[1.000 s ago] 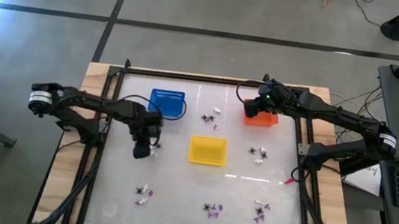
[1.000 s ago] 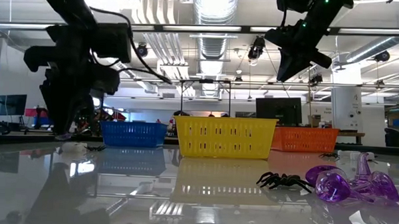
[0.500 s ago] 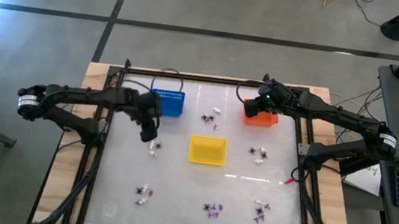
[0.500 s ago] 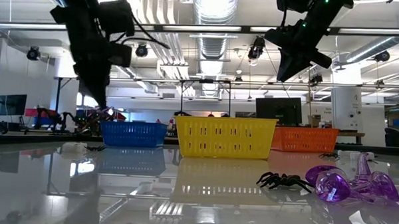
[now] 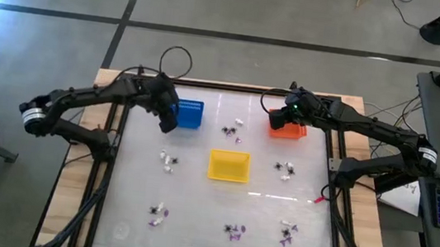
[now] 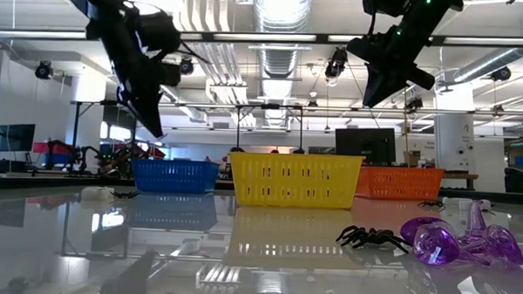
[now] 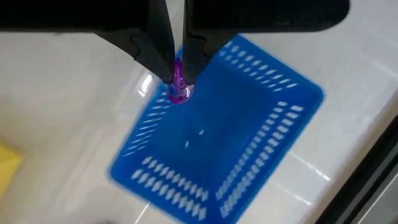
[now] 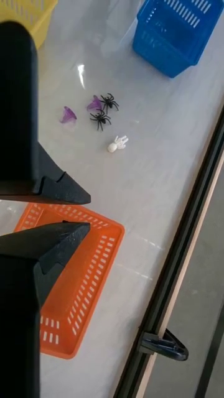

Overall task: Sort Halloween decoration
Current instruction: Put the purple witch hat toy into the blue bin

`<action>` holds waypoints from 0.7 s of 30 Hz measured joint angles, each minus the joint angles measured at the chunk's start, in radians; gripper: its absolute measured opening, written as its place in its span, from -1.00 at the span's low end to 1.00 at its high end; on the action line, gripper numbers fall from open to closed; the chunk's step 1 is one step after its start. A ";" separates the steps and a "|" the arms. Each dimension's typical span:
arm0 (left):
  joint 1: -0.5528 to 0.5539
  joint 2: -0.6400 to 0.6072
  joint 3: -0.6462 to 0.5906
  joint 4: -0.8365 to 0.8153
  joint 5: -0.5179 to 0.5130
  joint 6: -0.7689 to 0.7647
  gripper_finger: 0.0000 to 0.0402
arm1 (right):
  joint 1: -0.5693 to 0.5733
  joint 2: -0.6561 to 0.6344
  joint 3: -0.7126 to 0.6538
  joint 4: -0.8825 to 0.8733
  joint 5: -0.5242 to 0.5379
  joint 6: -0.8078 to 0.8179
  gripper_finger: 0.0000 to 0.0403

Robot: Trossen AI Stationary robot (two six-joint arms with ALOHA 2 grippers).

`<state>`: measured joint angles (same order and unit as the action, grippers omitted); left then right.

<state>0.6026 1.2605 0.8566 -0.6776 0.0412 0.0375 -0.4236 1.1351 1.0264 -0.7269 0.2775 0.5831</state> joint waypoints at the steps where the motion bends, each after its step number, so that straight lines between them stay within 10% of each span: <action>1: 0.016 0.013 0.000 0.001 0.007 0.020 -1.00 | 0.000 0.000 0.000 0.000 0.000 0.000 -0.76; 21: 0.065 0.153 0.046 0.064 0.102 0.120 -0.83 | 0.000 0.000 0.000 0.000 0.003 -0.007 -0.59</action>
<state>0.6678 1.4132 0.9024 -0.6132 0.1428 0.1577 -0.4236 1.1351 1.0264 -0.7269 0.2806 0.5756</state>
